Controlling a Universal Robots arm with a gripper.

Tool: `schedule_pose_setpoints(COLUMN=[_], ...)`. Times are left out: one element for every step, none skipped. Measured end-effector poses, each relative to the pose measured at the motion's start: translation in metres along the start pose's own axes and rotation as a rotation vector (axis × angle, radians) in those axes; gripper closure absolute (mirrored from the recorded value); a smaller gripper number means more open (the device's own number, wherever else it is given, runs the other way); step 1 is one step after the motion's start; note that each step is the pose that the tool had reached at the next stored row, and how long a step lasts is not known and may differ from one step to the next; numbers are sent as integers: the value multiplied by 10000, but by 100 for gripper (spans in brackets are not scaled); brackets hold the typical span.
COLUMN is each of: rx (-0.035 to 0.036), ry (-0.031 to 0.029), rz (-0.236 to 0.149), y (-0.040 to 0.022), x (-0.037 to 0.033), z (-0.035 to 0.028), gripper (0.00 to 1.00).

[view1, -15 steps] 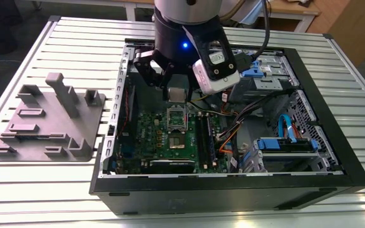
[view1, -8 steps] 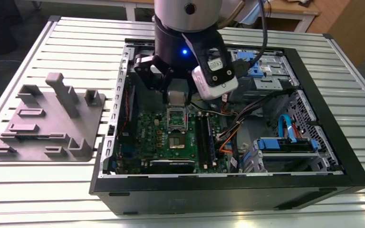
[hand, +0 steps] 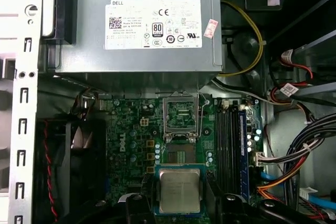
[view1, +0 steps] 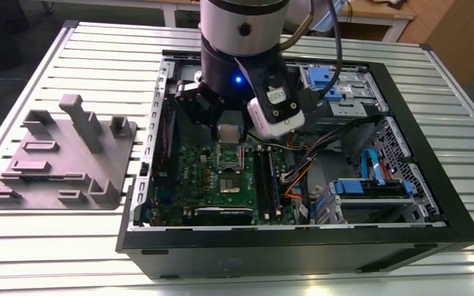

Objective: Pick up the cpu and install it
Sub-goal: 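Pick up the cpu and move it towards the insertion slot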

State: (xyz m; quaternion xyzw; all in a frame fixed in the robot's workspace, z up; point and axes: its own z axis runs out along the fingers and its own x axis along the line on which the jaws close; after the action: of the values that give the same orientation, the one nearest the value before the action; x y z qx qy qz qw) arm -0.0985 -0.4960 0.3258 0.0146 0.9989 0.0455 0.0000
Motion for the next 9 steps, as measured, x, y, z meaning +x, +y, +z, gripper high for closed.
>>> schedule_pose_setpoints(rx=[0, 1, 1, 0, 0, 1, 1, 2, 3], ry=[0, 0, 0, 0, 0, 0, 0, 0, 1], rz=[0, 0, 0, 0, 0, 0, 0, 0, 0], y=[-2, -3, -4, -5, -6, -7, -7, -7, -8], x=[0, 0, 0, 0, 0, 0, 0, 0, 0], z=[16, 32, 46, 58, 66, 72, 78, 82, 84], gripper=[53, 53, 53, 53, 53, 53, 53, 53, 53])
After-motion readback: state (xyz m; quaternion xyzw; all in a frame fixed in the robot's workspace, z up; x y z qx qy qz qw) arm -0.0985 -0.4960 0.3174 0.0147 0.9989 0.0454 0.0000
